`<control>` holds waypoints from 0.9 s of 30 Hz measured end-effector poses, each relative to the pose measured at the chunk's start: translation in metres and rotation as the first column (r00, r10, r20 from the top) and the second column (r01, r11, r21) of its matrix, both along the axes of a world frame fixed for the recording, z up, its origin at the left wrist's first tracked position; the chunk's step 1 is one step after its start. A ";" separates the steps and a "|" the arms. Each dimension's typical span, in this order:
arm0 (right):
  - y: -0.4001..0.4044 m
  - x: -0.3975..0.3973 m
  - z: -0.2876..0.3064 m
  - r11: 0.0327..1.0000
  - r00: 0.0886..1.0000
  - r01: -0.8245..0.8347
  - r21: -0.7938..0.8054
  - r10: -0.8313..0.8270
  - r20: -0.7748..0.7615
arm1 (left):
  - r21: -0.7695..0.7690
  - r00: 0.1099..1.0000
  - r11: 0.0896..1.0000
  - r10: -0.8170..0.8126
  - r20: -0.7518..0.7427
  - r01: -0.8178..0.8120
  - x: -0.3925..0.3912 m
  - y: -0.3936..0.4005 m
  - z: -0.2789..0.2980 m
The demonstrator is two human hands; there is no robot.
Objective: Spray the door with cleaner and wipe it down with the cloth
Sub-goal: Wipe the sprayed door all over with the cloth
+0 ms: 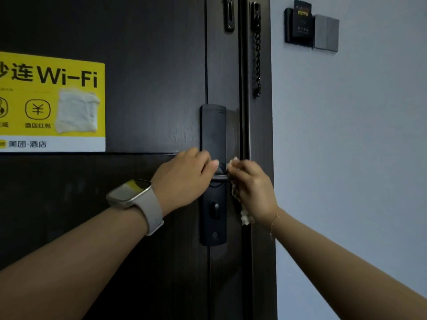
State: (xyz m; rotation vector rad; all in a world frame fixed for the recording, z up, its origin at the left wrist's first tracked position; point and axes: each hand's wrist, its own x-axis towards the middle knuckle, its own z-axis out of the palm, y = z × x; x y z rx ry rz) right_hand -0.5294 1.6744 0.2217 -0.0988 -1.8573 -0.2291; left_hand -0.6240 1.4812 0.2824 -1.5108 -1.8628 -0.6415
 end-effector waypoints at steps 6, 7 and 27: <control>-0.004 -0.015 0.129 1.000 0.977 0.002 0.008 0.000 -0.213 | -0.006 0.976 0.999 0.048 -0.213 -0.050 -0.008 0.027 0.049; -0.004 -0.017 0.138 1.000 0.972 -0.008 0.001 0.008 -0.233 | -0.024 0.971 0.996 0.074 -0.227 -0.081 -0.008 0.033 0.049; 0.011 -0.006 -0.030 0.999 0.998 -0.032 0.043 0.034 -0.049 | 0.142 0.983 0.988 -0.038 -0.180 0.064 0.008 0.025 0.003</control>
